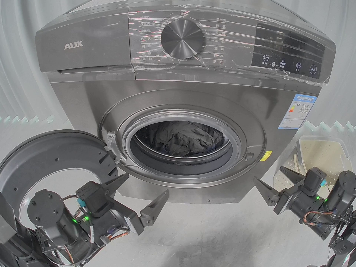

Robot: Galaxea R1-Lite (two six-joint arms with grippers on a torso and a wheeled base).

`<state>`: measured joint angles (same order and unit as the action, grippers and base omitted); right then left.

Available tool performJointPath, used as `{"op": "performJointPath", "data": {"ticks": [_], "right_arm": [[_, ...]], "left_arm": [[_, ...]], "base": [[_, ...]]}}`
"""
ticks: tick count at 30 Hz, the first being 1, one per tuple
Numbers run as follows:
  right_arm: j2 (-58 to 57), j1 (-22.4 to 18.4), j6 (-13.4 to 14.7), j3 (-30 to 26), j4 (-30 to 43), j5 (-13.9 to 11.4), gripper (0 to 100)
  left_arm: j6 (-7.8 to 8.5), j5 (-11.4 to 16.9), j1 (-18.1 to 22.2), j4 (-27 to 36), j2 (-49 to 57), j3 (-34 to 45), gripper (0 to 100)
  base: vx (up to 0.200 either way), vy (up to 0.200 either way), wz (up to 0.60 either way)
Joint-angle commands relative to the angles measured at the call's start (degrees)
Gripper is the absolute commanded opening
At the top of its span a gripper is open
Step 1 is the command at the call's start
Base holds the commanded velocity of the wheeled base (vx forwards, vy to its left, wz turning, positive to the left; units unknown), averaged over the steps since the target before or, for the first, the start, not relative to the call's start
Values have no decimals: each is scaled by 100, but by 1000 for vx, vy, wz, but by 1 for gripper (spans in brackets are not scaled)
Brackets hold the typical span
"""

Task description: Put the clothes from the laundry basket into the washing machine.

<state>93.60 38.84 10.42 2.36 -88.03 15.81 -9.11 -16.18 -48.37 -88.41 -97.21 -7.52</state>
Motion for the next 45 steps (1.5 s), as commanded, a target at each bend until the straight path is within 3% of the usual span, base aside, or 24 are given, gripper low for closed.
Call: {"op": "performJointPath", "data": {"ticks": [1,9,17,22,23,26,32,38,39,43,44,45], "right_arm": [[-439,-78,-14,-228,58,62,100],[-1010,-597,-58,-236,444,150,100],[-2680,-676,-137,-228,3099,168,100],[-3612,-773,-102,-236,4294,273,100],[-3876,-843,-93,-236,4593,423,100],[-4297,-1370,-128,-236,5120,643,100],[-5510,-1906,-199,-236,6034,669,100],[-7048,-2566,-313,-228,7194,607,100],[-7084,-2583,-322,-228,7230,599,100],[-8226,-3040,-576,-228,7933,98,100],[-8314,-3075,-603,-228,7994,54,100],[-8797,-3260,-735,-228,8434,-184,100]], "left_arm": [[208,-17,214,-1,360,295,100],[269,-272,451,87,1178,752,100],[357,-290,821,922,2417,752,100],[383,-272,935,2222,3419,752,100],[392,-281,1058,2723,3709,752,100],[313,-307,1269,3567,4333,752,100],[146,-290,1902,4938,5607,752,100],[190,-87,2895,6476,7058,752,100],[190,-79,2921,6503,7093,752,100],[199,660,3633,7452,8183,752,100],[199,704,3686,7513,8262,752,100],[251,950,3932,7883,8666,752,100]], "base": [[-200,0,0],[-200,0,0],[-200,0,0],[-200,0,0],[-200,0,0],[-67,0,0],[0,0,0],[0,0,0],[0,0,0],[0,0,0],[0,0,0],[0,0,0]]}}
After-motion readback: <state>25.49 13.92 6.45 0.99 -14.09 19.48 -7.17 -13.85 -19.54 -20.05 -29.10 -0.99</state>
